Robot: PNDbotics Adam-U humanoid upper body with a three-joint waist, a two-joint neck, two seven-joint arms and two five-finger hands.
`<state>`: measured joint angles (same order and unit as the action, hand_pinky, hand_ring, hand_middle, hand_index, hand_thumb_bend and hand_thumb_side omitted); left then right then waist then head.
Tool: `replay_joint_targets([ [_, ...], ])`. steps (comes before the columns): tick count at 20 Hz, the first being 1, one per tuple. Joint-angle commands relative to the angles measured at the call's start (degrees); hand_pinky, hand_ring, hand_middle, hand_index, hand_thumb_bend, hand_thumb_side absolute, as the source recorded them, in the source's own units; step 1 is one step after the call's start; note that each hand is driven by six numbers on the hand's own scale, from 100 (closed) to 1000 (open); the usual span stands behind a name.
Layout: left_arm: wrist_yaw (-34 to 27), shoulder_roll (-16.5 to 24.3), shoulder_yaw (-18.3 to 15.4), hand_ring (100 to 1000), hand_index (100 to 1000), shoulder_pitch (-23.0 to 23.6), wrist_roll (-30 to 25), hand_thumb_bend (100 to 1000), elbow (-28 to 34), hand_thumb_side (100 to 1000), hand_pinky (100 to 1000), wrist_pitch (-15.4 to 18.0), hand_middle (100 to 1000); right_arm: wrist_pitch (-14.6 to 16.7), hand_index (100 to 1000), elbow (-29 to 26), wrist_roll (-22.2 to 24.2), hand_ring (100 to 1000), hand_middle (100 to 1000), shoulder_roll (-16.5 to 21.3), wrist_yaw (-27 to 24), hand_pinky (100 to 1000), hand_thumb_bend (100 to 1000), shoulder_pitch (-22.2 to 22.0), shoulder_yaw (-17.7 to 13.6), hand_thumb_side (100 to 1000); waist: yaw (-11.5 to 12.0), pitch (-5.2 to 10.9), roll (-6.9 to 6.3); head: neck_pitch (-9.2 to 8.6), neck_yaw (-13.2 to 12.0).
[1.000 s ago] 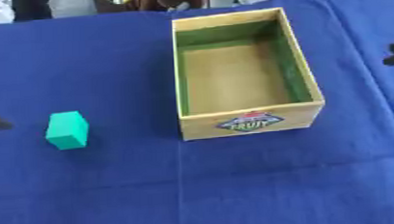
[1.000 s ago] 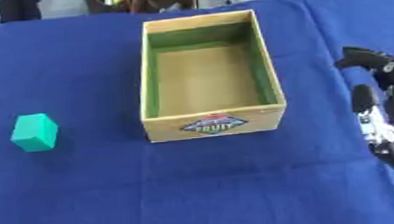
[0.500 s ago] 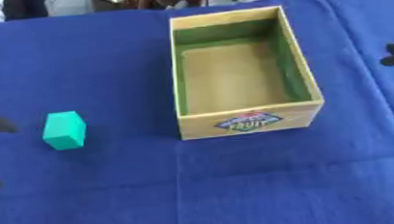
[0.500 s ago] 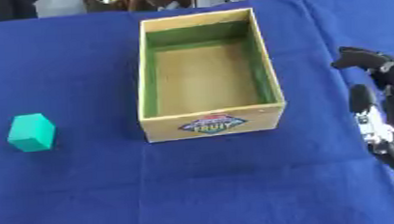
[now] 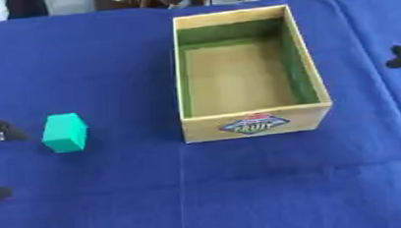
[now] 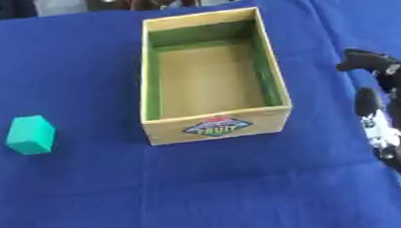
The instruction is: Pick up objects on the table and place them in the box.
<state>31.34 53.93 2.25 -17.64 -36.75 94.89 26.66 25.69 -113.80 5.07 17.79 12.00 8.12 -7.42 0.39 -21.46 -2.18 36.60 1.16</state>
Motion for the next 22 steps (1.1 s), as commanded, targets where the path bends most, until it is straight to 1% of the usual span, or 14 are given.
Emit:
replay_joint_targets([
  [1, 1.27, 1.34, -0.14, 801, 945, -0.7, -4.03, 515, 0.44, 600, 749, 5.51, 836, 0.08, 836, -0.79, 0.22, 884, 685, 0.21, -0.19, 911, 100, 0.48, -0.24, 774, -0.1, 0.82, -0.02, -0.77, -0.15],
  [3, 2.42, 1.19, -0.27, 801, 948, -0.64, -3.21, 506, 1.02, 613, 751, 5.47, 837, 0.13, 835, -0.79, 0.24, 885, 684, 0.11, -0.1, 911, 100, 0.38, -0.25, 773, -0.08, 0.77, 0.02, -0.79, -0.13],
  [5, 3.2, 1.01, -1.07, 806, 949, -0.79, -2.85, 486, 2.52, 637, 755, 5.06, 838, 0.11, 836, -0.79, 0.28, 886, 684, -0.03, 0.14, 913, 100, 0.14, -0.28, 775, 0.12, 0.74, 0.05, -0.77, 0.11],
  [8, 3.68, 1.42, -2.25, 797, 943, -0.81, -2.87, 455, 4.97, 657, 755, 3.68, 828, -0.05, 836, -0.79, 0.15, 885, 684, -0.14, 0.42, 913, 100, -0.05, -0.37, 775, 0.4, 0.8, -0.05, -0.62, 0.19],
  [11, 2.92, 1.89, -3.54, 810, 951, -0.51, -2.56, 441, 6.99, 676, 765, 2.09, 850, -0.1, 836, -0.79, 0.05, 886, 683, -0.1, 0.66, 914, 100, -0.34, -0.43, 776, 0.88, 0.89, -0.04, -0.56, 0.82],
  [13, 3.07, 2.34, -4.0, 839, 978, -0.81, -2.19, 450, 7.31, 678, 780, 1.14, 883, -0.16, 836, -0.79, 0.08, 886, 683, -0.07, 0.69, 915, 100, -0.3, -0.35, 778, 0.84, 0.94, -0.2, -0.62, 0.93],
  [15, 3.37, 2.2, -3.63, 856, 1000, -1.65, -2.2, 487, 6.15, 662, 790, 0.65, 907, -0.22, 836, -0.79, 0.17, 886, 683, -0.1, 0.58, 915, 100, -0.15, -0.24, 778, 0.64, 0.94, -0.26, -0.7, 0.76],
  [17, 3.67, 1.81, -3.01, 863, 1000, -3.09, -2.81, 533, 3.5, 647, 797, 0.39, 918, -0.18, 834, -0.79, 0.27, 886, 683, -0.1, 0.4, 915, 100, -0.02, -0.15, 779, 0.43, 0.93, -0.21, -0.73, 0.56],
  [18, 3.89, 1.59, -2.75, 874, 1000, -3.84, -3.12, 580, 2.1, 636, 804, 0.36, 933, -0.13, 834, -0.79, 0.29, 886, 683, -0.08, 0.32, 915, 100, -0.01, -0.15, 779, 0.36, 0.91, -0.19, -0.75, 0.46],
  [22, 4.59, 0.44, -1.71, 885, 1000, -6.5, -4.53, 697, -2.51, 601, 815, 0.91, 956, -0.12, 833, -0.79, 0.47, 887, 682, -0.17, 0.21, 917, 100, 0.06, -0.11, 783, 0.03, 0.73, -0.32, -0.94, 0.14],
])
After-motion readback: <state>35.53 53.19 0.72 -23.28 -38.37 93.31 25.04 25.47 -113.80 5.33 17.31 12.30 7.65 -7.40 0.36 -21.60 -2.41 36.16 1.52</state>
